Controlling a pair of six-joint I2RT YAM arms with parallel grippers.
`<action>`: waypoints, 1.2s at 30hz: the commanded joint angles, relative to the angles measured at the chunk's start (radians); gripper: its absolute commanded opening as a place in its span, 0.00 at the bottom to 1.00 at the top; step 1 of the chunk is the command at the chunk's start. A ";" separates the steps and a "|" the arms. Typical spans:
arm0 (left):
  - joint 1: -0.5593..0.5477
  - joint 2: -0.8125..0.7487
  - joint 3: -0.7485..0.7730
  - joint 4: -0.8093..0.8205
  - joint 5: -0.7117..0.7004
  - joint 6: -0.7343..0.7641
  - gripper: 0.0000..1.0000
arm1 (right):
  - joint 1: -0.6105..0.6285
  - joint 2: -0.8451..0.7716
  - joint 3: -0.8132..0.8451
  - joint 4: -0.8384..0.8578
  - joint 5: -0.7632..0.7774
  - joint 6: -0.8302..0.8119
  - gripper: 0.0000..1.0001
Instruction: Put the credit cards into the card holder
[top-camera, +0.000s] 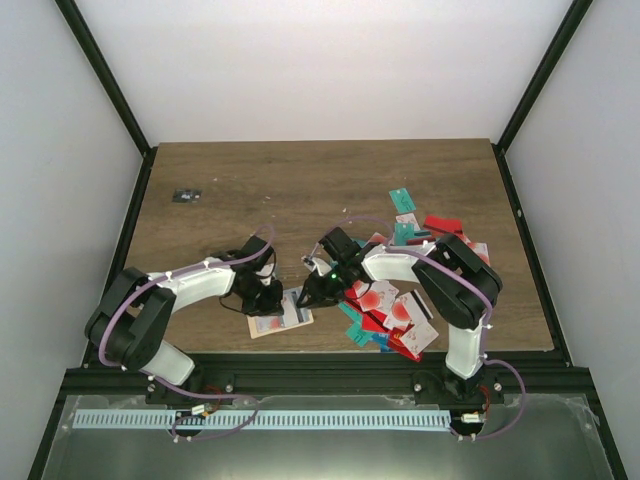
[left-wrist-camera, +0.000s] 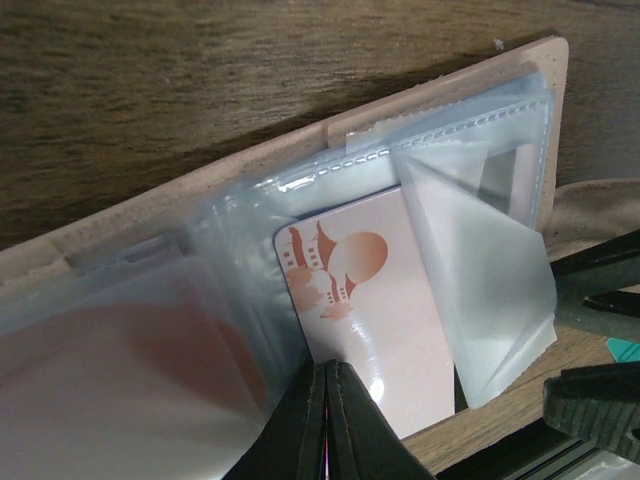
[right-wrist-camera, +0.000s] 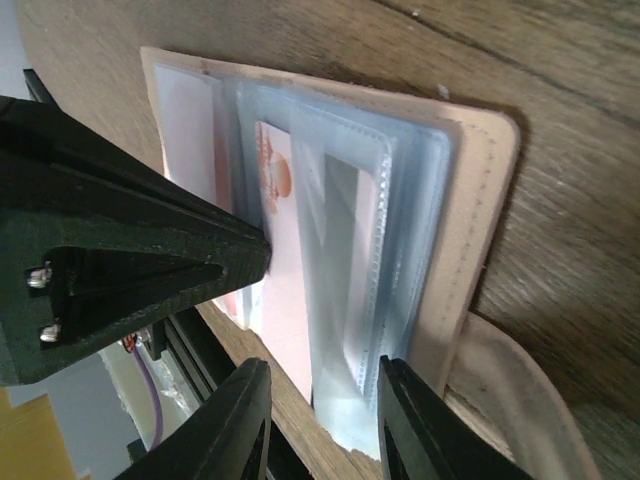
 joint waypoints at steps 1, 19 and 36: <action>-0.003 0.021 -0.019 0.023 -0.005 -0.006 0.04 | 0.002 -0.009 0.019 0.044 -0.056 -0.010 0.32; -0.003 0.014 -0.033 0.027 -0.004 -0.004 0.04 | 0.012 0.032 0.012 0.022 -0.024 0.008 0.32; -0.003 0.011 -0.040 0.029 -0.002 0.004 0.04 | 0.028 0.039 0.025 0.077 -0.085 0.039 0.31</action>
